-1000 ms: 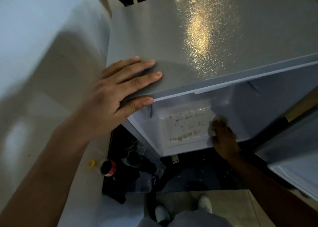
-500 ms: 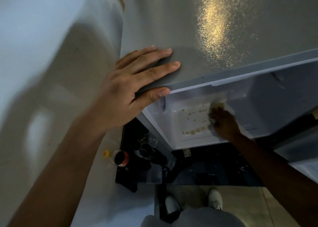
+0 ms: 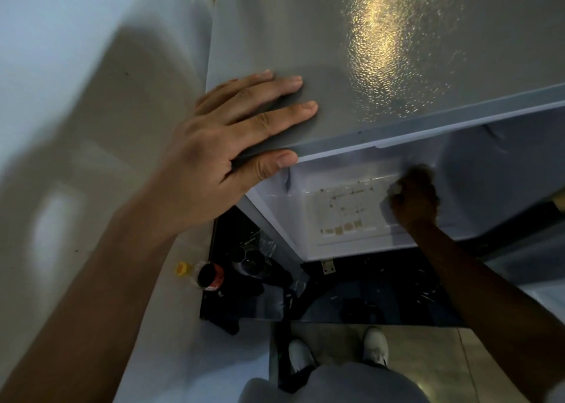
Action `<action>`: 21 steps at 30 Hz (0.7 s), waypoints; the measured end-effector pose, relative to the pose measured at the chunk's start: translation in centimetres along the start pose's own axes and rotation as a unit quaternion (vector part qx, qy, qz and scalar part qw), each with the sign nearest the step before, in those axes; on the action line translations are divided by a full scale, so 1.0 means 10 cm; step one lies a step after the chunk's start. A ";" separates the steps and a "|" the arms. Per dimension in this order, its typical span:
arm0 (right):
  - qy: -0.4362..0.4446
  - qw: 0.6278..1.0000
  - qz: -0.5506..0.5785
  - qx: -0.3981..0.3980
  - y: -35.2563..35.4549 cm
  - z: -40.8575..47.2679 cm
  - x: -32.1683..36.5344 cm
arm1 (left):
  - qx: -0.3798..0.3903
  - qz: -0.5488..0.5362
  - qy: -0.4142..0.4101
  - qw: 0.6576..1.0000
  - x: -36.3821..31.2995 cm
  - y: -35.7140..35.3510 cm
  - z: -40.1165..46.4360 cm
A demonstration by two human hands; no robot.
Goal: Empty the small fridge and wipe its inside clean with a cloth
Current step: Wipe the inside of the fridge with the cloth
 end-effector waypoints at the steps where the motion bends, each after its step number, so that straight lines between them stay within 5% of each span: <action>1: -0.029 0.999 -0.006 -0.012 0.04 0.07 0.00 | 0.002 -0.001 0.001 1.000 0.00 0.00 0.00; 4: -0.042 0.998 -0.021 -0.034 -0.02 0.05 0.10 | 0.007 -0.002 0.006 1.000 0.00 -0.01 0.01; 8: 0.139 0.990 0.014 0.011 -0.37 -0.19 0.45 | 0.002 -0.005 0.012 1.000 0.01 0.00 0.01; 14: 0.103 0.991 0.035 0.076 -0.40 -0.25 0.21 | 0.003 -0.009 0.010 1.000 0.01 -0.01 0.00; 21: 0.133 0.988 0.079 0.023 -0.26 -0.94 0.12 | -0.007 -0.011 0.005 1.000 0.00 0.00 0.01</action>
Point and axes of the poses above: each hand's wrist, its own z-axis towards the middle knuckle, its own y-axis out of the back of the hand, x = y × z, the point moved 10 cm from there along z, towards the middle knuckle, and after that the axes turned 1 degree about y, right-handed, at the moved point
